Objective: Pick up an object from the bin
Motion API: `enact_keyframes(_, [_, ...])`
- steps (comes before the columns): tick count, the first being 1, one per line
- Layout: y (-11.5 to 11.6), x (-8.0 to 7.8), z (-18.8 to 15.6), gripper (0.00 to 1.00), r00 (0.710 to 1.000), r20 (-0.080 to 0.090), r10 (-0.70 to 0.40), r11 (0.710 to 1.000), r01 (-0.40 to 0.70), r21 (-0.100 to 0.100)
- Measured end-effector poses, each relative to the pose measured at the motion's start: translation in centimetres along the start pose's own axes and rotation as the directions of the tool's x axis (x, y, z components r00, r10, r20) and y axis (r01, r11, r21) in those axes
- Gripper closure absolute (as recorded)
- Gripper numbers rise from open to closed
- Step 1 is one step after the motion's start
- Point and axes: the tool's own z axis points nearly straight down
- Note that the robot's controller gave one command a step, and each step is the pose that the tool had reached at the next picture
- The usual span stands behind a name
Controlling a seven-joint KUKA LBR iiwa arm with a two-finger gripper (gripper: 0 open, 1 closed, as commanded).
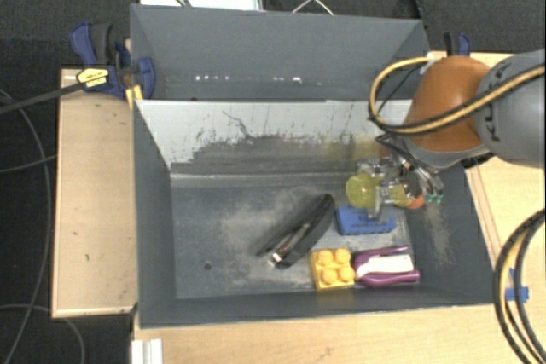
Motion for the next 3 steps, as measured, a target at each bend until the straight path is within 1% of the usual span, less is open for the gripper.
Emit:
enact_keyframes(1, [0.0,0.0,0.0,1.0,1.0,0.0,-0.002,1.0,0.002,0.0])
enact_keyframes(2, [-0.1,-0.2,-2.6,1.0,1.0,0.006,-0.002,1.0,0.002,0.001])
enact_keyframes(3, [0.0,-0.3,-7.8,1.0,1.0,0.007,-0.004,1.0,0.004,0.001])
